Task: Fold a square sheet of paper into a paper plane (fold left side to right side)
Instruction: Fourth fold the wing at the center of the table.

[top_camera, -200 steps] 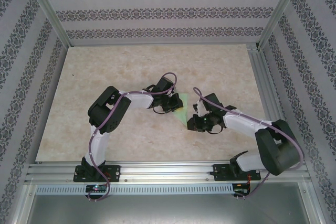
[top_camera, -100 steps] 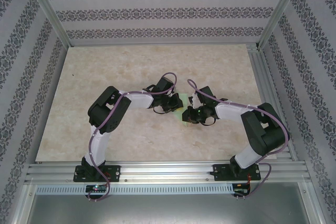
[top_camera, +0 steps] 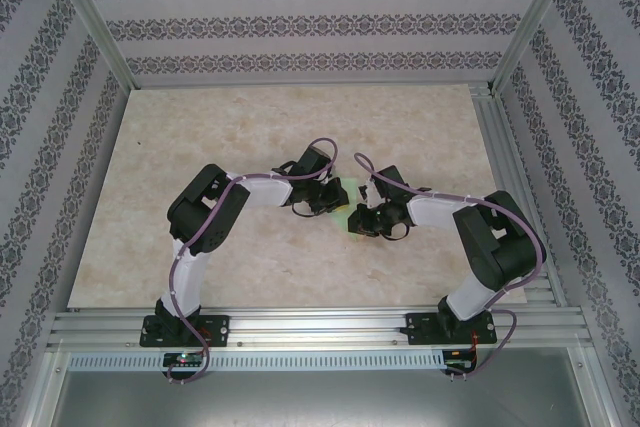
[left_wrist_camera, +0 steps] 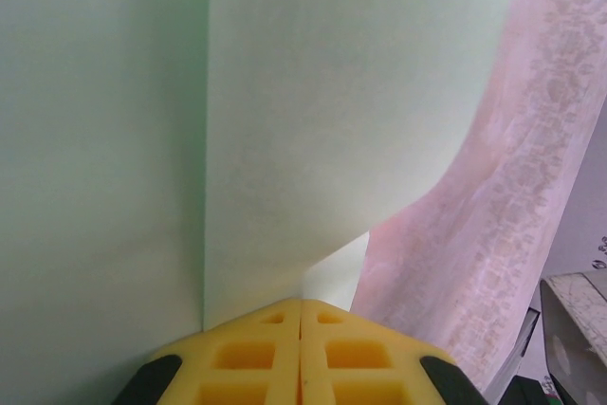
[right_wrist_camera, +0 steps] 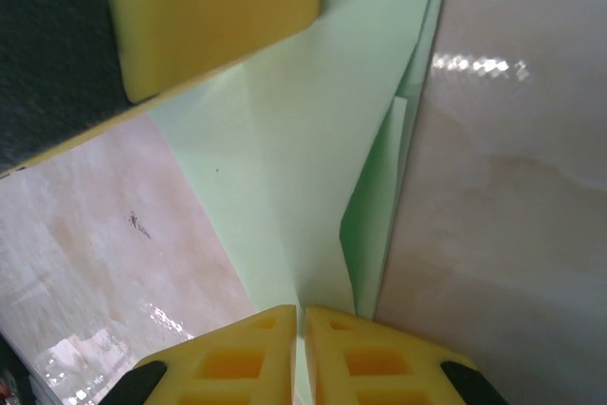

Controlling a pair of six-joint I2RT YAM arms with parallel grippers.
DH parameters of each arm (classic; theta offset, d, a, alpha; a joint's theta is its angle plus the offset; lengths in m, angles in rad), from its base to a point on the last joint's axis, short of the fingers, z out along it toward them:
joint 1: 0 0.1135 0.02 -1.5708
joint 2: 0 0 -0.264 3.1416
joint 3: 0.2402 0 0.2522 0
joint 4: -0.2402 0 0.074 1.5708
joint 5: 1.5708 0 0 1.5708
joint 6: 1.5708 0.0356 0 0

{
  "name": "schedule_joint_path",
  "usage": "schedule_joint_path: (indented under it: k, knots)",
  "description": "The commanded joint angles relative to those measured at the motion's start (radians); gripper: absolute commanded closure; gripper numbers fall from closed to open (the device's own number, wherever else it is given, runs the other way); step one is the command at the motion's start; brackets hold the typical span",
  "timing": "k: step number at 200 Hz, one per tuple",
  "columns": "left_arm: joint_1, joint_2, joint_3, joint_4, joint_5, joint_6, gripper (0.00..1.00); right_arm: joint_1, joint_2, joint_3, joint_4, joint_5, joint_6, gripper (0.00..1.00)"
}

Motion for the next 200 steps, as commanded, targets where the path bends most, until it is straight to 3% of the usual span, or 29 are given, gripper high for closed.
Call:
schedule_joint_path:
  k: [1,52,98,200]
  knots:
    - [0.041,0.022,0.013,-0.096,-0.077,0.054,0.9,-0.009,0.03,-0.071,-0.053,0.059,0.016,0.87]
    - [0.069,-0.092,0.04,-0.114,-0.06,0.112,0.85,-0.014,0.033,-0.108,-0.054,0.059,0.023,0.89]
    - [0.054,-0.195,-0.045,-0.099,-0.048,0.121,0.88,-0.014,0.031,-0.094,-0.064,0.067,0.017,0.89]
    - [-0.061,-0.121,-0.088,0.055,-0.018,-0.004,0.9,-0.01,0.024,-0.094,-0.084,0.094,0.011,0.89]
